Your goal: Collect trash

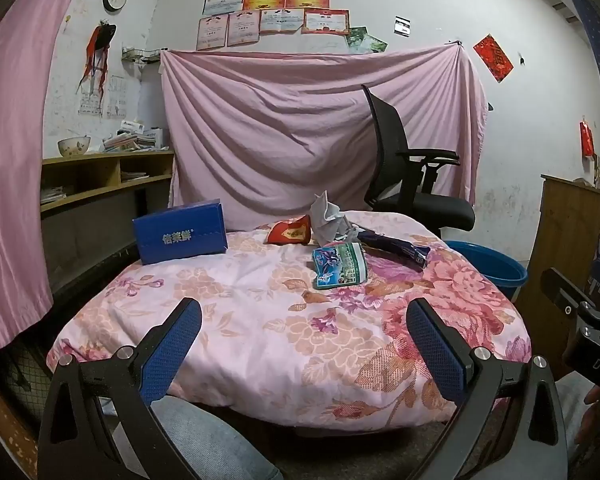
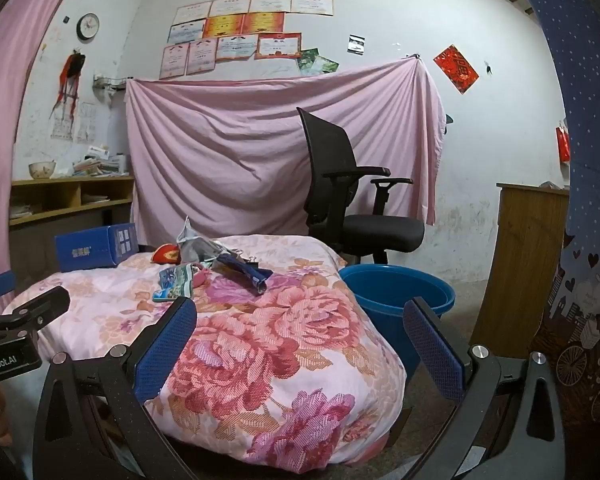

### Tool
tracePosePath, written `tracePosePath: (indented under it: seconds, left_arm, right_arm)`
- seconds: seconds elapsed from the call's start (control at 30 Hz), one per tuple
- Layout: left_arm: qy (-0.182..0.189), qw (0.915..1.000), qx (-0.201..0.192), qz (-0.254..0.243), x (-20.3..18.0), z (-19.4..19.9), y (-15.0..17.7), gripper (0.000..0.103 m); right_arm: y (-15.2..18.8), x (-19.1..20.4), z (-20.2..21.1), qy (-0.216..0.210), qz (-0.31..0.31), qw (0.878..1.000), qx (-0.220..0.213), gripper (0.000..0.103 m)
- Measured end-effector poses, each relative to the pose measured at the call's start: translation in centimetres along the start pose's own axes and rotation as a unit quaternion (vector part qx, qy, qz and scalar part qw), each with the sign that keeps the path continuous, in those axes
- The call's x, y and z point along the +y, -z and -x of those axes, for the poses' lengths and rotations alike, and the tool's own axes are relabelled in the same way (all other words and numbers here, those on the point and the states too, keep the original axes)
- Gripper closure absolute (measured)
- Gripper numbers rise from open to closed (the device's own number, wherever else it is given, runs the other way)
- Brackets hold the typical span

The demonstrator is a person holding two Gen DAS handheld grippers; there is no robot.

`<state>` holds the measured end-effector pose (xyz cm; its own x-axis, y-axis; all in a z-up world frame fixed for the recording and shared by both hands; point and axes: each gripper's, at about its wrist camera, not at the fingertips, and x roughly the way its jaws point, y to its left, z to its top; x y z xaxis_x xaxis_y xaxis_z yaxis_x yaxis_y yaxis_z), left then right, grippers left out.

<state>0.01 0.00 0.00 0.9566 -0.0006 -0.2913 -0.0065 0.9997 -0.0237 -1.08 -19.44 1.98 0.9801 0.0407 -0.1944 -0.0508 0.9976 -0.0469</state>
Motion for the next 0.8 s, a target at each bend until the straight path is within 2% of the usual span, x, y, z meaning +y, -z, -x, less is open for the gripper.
tracePosePath:
  seconds: [0.8]
  left_arm:
    - [0.0,1.0,-0.001,0.001,0.01,0.0,0.0,0.003]
  right_arm:
    - [0.08,0.12,-0.21,0.0,0.002,1.0,0.001,0.0]
